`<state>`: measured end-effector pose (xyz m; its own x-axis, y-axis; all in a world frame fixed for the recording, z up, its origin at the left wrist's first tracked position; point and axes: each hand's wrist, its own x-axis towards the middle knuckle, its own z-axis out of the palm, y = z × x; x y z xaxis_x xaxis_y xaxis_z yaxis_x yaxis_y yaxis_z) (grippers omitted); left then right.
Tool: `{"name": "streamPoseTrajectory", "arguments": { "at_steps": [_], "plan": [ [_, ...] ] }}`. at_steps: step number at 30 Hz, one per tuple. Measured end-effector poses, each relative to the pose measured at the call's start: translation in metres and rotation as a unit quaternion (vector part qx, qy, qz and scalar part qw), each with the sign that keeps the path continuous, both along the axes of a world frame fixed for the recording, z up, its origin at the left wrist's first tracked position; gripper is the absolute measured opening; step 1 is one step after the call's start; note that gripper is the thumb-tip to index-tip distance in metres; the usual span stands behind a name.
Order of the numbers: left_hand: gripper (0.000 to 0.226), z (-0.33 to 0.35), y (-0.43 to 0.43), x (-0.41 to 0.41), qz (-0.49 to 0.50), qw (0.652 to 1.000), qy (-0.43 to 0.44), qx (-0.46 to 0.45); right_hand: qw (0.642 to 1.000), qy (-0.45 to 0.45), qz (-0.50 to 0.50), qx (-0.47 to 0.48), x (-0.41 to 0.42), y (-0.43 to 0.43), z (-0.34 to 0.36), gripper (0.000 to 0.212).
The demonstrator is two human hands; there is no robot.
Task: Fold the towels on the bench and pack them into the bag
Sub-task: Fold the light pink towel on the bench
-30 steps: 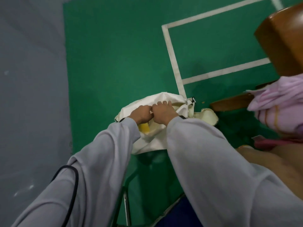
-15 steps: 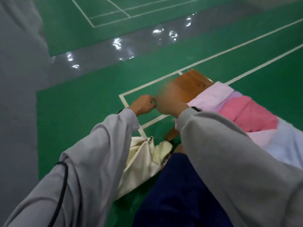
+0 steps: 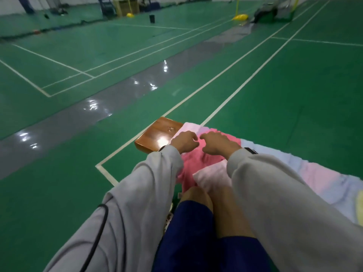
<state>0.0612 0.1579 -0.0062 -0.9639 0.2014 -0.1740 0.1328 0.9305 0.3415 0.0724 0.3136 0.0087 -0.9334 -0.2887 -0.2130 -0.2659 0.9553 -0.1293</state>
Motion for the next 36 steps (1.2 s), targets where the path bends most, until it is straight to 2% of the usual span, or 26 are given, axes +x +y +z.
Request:
{"name": "streamPoseTrajectory", "arguments": {
  "at_steps": [4, 7, 11, 13, 15, 17, 20, 22, 26, 30, 34, 36],
  "plan": [
    [0.035, -0.006, 0.002, -0.028, 0.006, 1.0, -0.018, -0.012, 1.0, -0.014, 0.006, 0.004, -0.021, 0.004, -0.007, 0.058],
    [0.039, -0.012, -0.008, -0.053, 0.023, 0.998, -0.035, -0.056, 1.0, -0.001, 0.026, -0.005, -0.042, -0.013, -0.012, 0.056],
    [0.049, -0.045, -0.026, -0.092, 0.048, 0.985, -0.116, -0.12, 0.999, -0.007, 0.048, 0.007, -0.065, -0.036, -0.031, 0.04],
    [0.056, -0.06, -0.032, -0.108, 0.06, 0.983, -0.113, -0.129, 0.999, -0.014, 0.05, 0.004, -0.079, -0.043, -0.04, 0.037],
    [0.05, -0.07, -0.032, -0.12, 0.017, 0.985, -0.115, -0.129, 0.999, -0.014, 0.049, -0.007, -0.091, -0.046, -0.045, 0.039],
    [0.059, -0.085, -0.038, -0.13, 0.001, 0.982, -0.119, -0.146, 0.999, -0.021, 0.037, -0.018, -0.101, -0.046, -0.048, 0.043],
    [0.038, -0.101, -0.043, -0.134, 0.018, 0.978, -0.068, -0.195, 0.999, -0.024, 0.02, -0.022, -0.11, -0.04, -0.053, 0.041],
    [0.029, -0.088, -0.043, -0.13, 0.041, 0.987, -0.036, -0.149, 0.999, -0.025, 0.002, -0.035, -0.111, -0.036, -0.054, 0.04],
    [0.032, -0.041, -0.046, -0.127, 0.066, 0.996, 0.06, -0.015, 0.996, -0.034, -0.038, -0.076, -0.119, -0.035, -0.057, 0.039],
    [0.039, 0.024, -0.035, -0.109, 0.057, 0.987, 0.147, -0.027, 0.994, -0.051, -0.046, -0.09, -0.115, -0.036, -0.034, 0.011],
    [0.048, 0.068, -0.013, -0.097, 0.052, 0.98, 0.193, -0.023, 0.993, -0.065, -0.059, -0.084, -0.106, -0.029, -0.007, 0.018],
    [0.047, 0.085, -0.003, -0.092, 0.043, 0.973, 0.224, -0.04, 0.99, -0.075, -0.071, -0.101, -0.1, -0.021, 0.005, 0.039]
  ]
}}
